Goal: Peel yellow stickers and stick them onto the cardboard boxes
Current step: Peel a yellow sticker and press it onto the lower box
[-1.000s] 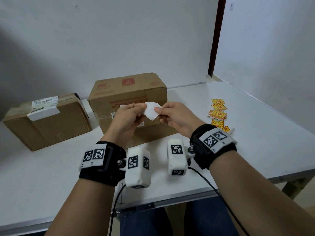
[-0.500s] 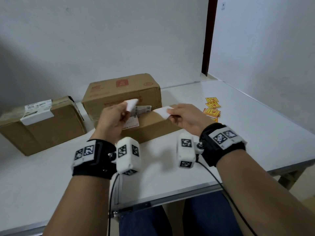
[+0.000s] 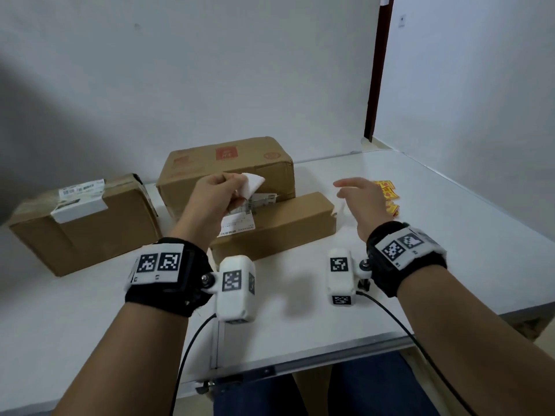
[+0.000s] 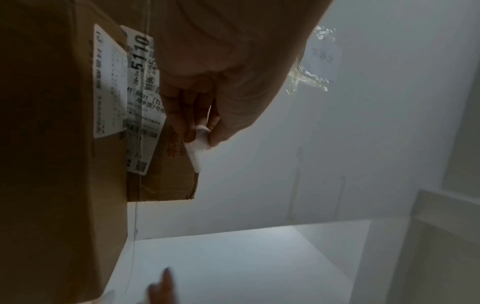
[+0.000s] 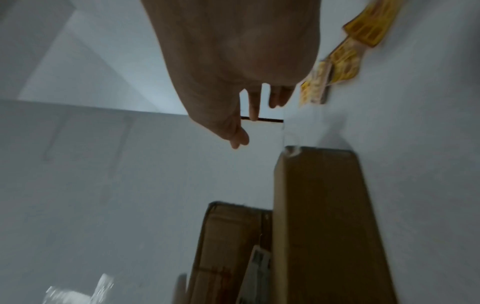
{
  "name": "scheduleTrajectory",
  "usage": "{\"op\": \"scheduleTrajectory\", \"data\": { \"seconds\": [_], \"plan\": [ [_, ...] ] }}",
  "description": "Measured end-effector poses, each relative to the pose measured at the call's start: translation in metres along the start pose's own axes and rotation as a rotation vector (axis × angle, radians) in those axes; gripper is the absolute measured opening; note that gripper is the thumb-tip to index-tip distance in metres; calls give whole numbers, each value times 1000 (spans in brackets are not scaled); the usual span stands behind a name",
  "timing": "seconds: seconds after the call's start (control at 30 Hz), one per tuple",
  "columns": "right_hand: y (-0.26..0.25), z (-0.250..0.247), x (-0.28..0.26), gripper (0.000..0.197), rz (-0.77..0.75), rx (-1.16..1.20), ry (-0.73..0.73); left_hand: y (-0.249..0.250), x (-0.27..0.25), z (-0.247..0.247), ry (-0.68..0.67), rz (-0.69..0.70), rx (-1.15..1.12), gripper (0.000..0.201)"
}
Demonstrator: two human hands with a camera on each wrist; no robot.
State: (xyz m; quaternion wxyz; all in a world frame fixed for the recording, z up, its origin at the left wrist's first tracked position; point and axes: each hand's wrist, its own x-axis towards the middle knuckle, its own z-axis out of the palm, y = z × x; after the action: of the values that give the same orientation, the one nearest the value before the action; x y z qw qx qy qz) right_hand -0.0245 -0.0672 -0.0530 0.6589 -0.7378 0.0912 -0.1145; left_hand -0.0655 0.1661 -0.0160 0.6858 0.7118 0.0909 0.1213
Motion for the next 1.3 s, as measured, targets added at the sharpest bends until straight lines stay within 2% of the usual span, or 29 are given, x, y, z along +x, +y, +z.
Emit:
{"op": "scheduleTrajectory", "data": {
  "seconds": [0.07,0.1,0.17,0.2,0.23,0.3,0.37,0.5,0.8,1.0,1.2,1.3],
  "plan": [
    [-14,11,-3,25,-91,-23,-37,3,-2,1,-6,44,61,18],
    [-22,18,-6,20,-100,4,-135,5,-2,1,-6,71,101,20],
    [-40,34,-16,6,-17,107,-428,7,-2,2,5,152,208,20],
    [-47,42,-21,7,41,136,-546,9,-2,2,13,218,282,18],
    [-52,49,-25,12,88,147,-622,11,-2,1,14,300,371,16],
    [-55,62,-28,16,133,172,-683,14,-3,0,6,480,579,13],
    [-55,69,-28,15,159,207,-698,14,-3,-3,-5,629,737,11],
    [-51,74,-28,10,246,339,-662,7,1,-10,-36,803,915,11],
    [-47,77,-24,10,240,298,-600,2,-3,-9,-153,1029,1141,13],
    [-36,77,-22,19,123,208,-579,-4,0,-12,-200,1027,1147,14],
    [-25,74,-21,25,35,53,-632,-9,1,-18,-392,936,1082,21],
    [-19,71,-21,32,22,-38,-625,-10,1,-27,-357,870,996,19]
  ]
}}
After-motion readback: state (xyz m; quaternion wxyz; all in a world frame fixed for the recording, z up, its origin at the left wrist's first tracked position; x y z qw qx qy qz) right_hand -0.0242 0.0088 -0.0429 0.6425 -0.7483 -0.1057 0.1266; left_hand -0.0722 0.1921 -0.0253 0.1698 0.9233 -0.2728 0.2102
